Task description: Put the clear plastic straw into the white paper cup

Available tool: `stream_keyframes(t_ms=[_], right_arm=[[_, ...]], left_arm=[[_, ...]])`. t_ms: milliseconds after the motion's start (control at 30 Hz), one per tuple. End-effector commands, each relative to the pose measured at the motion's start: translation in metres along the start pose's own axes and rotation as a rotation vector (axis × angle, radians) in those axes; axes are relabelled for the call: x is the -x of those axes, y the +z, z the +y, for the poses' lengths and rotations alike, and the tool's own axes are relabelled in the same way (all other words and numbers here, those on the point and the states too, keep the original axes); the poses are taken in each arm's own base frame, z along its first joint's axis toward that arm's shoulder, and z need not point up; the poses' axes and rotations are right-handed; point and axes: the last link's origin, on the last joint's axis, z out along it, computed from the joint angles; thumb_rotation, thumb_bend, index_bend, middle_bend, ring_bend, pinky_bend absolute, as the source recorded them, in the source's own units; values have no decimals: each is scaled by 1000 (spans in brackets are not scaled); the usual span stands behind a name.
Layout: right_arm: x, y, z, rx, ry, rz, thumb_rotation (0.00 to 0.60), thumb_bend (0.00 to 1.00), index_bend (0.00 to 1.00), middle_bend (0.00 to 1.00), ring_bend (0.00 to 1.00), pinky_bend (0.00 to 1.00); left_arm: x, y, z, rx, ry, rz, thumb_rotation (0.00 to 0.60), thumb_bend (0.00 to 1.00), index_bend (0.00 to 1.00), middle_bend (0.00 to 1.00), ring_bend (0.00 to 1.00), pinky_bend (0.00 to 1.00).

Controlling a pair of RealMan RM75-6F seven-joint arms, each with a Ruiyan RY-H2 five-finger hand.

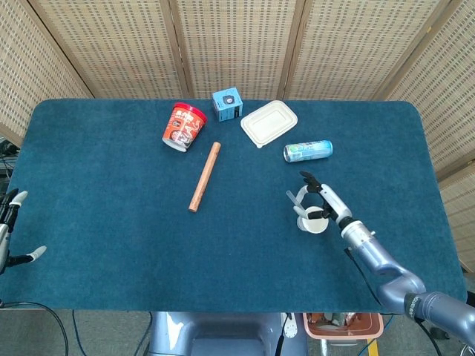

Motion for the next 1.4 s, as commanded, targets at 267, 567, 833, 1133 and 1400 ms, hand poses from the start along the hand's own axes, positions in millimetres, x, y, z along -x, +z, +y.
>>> stream_keyframes(t_ms=[267, 567, 833, 1133, 1400], right_arm=[[0, 0, 0, -11, -8, -4, 600, 228, 417, 0, 0, 0], [-15, -21, -11, -59, -110, 4, 600, 116, 95, 0, 0, 0], [-41, -84, -21, -159, -571, 141, 600, 14, 0, 0, 0, 0], [-41, -167, 21, -191, -976, 337, 600, 0, 0, 0, 0, 0], [-41, -207, 39, -165, -1096, 493, 600, 0, 0, 0, 0, 0]], left_arm=[[0, 0, 0, 1, 1, 0, 600, 65, 0, 0, 0, 0], [-1, -1, 0, 3, -2, 3, 600, 65, 0, 0, 0, 0], [-3, -4, -1, 6, -2, 21, 600, 66, 0, 0, 0, 0], [-5, -12, 2, 24, -4, 38, 600, 66, 0, 0, 0, 0], [-6, -18, 4, 40, -3, 49, 600, 65, 0, 0, 0, 0]])
